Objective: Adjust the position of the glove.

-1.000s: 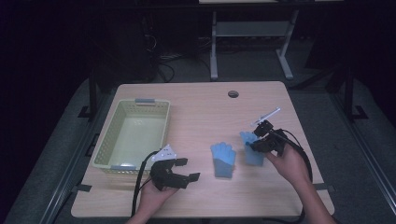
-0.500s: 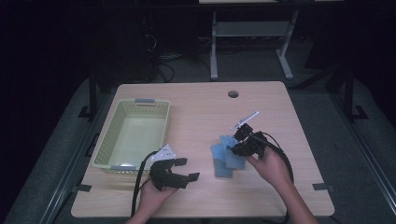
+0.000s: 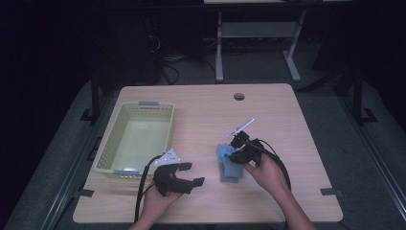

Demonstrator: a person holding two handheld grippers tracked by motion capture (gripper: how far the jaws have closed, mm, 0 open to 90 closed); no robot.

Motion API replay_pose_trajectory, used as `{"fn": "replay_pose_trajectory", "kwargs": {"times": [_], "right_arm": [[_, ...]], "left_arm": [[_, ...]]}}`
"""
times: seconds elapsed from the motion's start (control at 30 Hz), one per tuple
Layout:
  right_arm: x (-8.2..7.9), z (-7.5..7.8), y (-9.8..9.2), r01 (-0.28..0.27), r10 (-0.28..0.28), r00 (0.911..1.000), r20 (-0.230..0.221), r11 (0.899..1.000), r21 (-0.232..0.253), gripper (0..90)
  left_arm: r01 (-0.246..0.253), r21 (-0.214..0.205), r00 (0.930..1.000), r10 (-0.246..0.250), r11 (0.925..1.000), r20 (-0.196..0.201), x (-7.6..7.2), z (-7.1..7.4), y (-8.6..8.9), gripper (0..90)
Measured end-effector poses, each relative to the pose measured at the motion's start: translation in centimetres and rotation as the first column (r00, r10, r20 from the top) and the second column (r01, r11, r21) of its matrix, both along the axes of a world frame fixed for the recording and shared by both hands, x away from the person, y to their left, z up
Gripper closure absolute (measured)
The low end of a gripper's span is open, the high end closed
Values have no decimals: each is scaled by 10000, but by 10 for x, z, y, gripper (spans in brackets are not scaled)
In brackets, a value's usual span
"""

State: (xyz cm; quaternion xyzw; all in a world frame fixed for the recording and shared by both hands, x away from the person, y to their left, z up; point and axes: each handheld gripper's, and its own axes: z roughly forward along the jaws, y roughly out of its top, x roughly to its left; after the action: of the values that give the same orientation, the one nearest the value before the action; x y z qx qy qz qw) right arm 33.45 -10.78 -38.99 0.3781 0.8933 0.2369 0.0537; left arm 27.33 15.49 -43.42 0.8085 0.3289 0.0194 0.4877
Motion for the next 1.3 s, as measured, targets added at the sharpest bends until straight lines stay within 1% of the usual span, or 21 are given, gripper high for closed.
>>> {"fn": "replay_pose_trajectory", "kwargs": {"times": [0.2, 0.27, 0.5, 0.6, 0.67, 0.7, 0.73, 0.83, 0.9, 0.93, 0.97, 1.0, 1.1, 1.13, 1.2, 1.27, 1.3], "right_arm": [[-1, -6, 3, 32, -31, 9999, -113, 9999, 124, 812], [-1, -8, 5, 65, -65, 9999, -122, 10000, 57, 810], [0, -16, 8, 228, -229, 9993, -288, 9997, -10, 801], [0, -20, 9, 289, -290, 9991, -309, 9996, -9, 796], [0, -22, 10, 280, -284, 9993, -240, 9995, -166, 786], [0, -22, 10, 280, -284, 9993, -240, 9995, -166, 786], [1, -23, 12, 312, -318, 9992, -235, 9992, -260, 781], [2, -24, 13, 352, -356, 9993, -126, 9990, -290, 745], [3, -24, 13, 337, -340, 9993, -129, 9992, -222, 728], [4, -24, 13, 355, -356, 9993, -71, 9992, -203, 700], [4, -24, 13, 355, -356, 9993, -71, 9992, -203, 700], [4, -23, 11, 413, -413, 9991, -17, 9991, -64, 672], [3, -21, 10, 468, -468, 9989, 46, 9989, 2, 692], [2, -20, 9, 399, -399, 9992, 8, 9992, 55, 731], [2, -20, 10, 356, -355, 9994, -46, 9993, 107, 770], [2, -21, 11, 337, -334, 9993, -166, 9992, 191, 774], [3, -22, 12, 267, -265, 9996, -138, 9995, 194, 774]], "left_arm": [[23, 2, 10000, -23, 10000, 8, 0, 0, 0, 202], [-14, -25, 10000, 14, 10000, -55, -1, 0, 0, 202], [-12, -14, 10000, 12, 10000, -56, -1, 0, -1, 201], [-27, -49, 10000, 27, 10000, -63, -1, 0, 0, 202], [-19, -39, 10000, 19, 10000, -67, -1, -1, 0, 202], [-19, -39, 10000, 19, 10000, -67, -1, -1, 0, 202], [-6, -23, 10000, 6, 10000, -63, -1, -1, -1, 203], [-6, -25, 10000, 6, 10000, -69, -1, -1, -1, 204], [14, -5, 10000, -14, 10000, -67, -1, -1, -1, 204], [26, 8, 10000, -26, 10000, -64, -1, -1, -1, 204], [26, 8, 10000, -26, 10000, -64, -1, -1, -1, 204], [7, -16, 9999, -7, 10000, -106, -1, -1, -1, 205], [12, -15, 9999, -12, 10000, -111, -1, -1, -1, 205], [21, -20, 9999, -21, 10000, -129, -1, -1, -2, 206], [130, -83, 9997, -131, 9999, -199, -1, -1, -2, 221], [196, -129, 9995, -199, 9997, -242, -1, -1, -2, 247], [223, -167, 9993, -227, 9996, -289, -1, -1, -1, 250]]}}
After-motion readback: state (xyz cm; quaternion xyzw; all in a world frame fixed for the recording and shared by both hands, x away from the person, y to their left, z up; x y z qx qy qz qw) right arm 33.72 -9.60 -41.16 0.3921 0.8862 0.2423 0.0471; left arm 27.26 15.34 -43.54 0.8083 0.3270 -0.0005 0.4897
